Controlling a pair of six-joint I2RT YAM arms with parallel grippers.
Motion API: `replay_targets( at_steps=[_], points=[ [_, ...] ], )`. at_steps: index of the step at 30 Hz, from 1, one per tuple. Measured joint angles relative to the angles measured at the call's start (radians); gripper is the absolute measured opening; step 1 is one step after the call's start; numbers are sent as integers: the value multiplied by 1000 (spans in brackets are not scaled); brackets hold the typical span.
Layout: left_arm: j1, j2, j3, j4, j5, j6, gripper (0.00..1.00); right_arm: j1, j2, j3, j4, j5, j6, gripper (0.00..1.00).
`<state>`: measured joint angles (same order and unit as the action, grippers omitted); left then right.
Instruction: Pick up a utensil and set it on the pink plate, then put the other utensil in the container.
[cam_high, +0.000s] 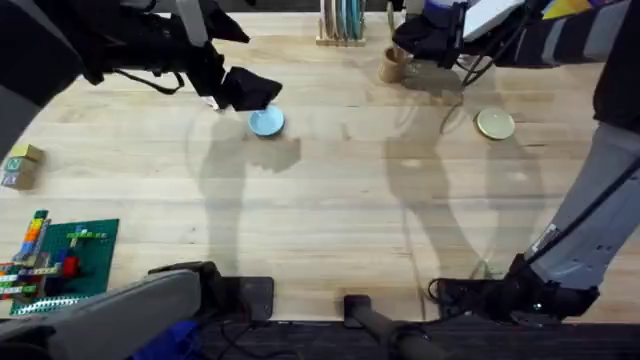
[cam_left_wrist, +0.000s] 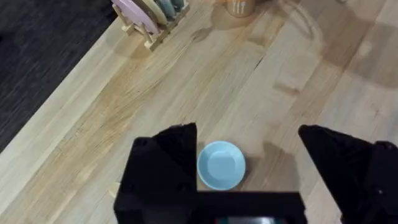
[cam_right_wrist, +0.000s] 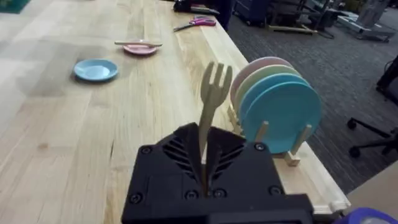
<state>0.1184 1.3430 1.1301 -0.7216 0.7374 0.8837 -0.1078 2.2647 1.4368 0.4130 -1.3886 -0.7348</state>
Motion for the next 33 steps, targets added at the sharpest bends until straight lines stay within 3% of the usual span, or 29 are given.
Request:
replay_targets(
  at_steps=[33],
  points=[
    [0,0,0,0,0,0,996,-8,70,0,2,10,-52,33]
  ],
)
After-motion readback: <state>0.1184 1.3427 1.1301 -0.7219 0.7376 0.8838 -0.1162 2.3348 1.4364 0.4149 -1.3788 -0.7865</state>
